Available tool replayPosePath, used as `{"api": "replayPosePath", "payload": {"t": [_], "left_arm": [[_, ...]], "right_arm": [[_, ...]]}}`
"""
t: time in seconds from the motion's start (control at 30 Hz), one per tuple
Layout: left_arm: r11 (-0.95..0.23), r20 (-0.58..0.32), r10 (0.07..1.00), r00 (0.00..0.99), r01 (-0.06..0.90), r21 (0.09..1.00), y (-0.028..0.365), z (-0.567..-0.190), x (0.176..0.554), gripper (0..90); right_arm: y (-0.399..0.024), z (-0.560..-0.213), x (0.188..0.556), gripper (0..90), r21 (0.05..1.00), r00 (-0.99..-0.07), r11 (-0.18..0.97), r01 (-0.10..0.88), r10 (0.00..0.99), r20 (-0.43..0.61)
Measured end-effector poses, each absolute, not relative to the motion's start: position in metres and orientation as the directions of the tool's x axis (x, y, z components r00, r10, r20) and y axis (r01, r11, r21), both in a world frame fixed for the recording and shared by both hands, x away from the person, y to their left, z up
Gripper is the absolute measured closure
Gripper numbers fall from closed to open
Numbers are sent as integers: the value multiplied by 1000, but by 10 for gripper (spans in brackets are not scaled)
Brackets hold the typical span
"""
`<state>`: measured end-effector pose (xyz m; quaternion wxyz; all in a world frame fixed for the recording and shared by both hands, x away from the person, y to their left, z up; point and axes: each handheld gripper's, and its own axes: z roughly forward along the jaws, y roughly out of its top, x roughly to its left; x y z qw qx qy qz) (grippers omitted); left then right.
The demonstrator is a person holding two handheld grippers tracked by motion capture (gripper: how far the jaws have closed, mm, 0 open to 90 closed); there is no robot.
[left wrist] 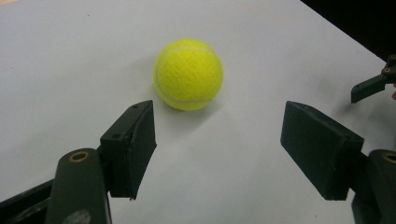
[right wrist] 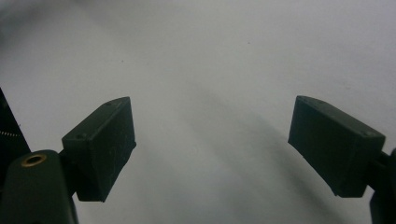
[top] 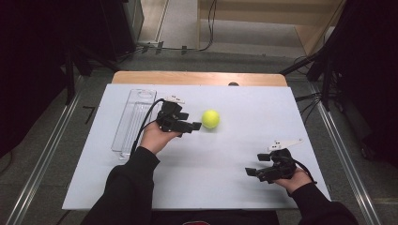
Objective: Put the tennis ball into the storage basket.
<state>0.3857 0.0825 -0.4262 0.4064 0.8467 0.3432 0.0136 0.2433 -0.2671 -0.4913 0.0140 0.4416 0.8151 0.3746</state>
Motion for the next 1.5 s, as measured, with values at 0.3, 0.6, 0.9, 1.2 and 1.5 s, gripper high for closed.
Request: {"api": "replayPosePath", "payload": {"t": [0.3,0.6,0.9,1.2,1.5], "left_arm": [[-442,-255,585,770,566,696,73,-425,392,273],[-444,-262,581,771,570,691,64,-427,400,273],[-456,-244,582,776,559,692,54,-424,406,272],[-452,-254,578,775,564,691,47,-422,413,271],[-444,-259,589,766,574,688,41,-422,423,271]], "right_arm": [[-267,-492,243,127,622,-608,328,711,732,309],[-266,-491,243,127,621,-608,327,712,730,312],[-267,-492,243,127,622,-611,329,711,727,314],[-266,-491,243,127,620,-615,335,709,724,312],[-266,-492,244,127,619,-615,336,710,723,313]]}}
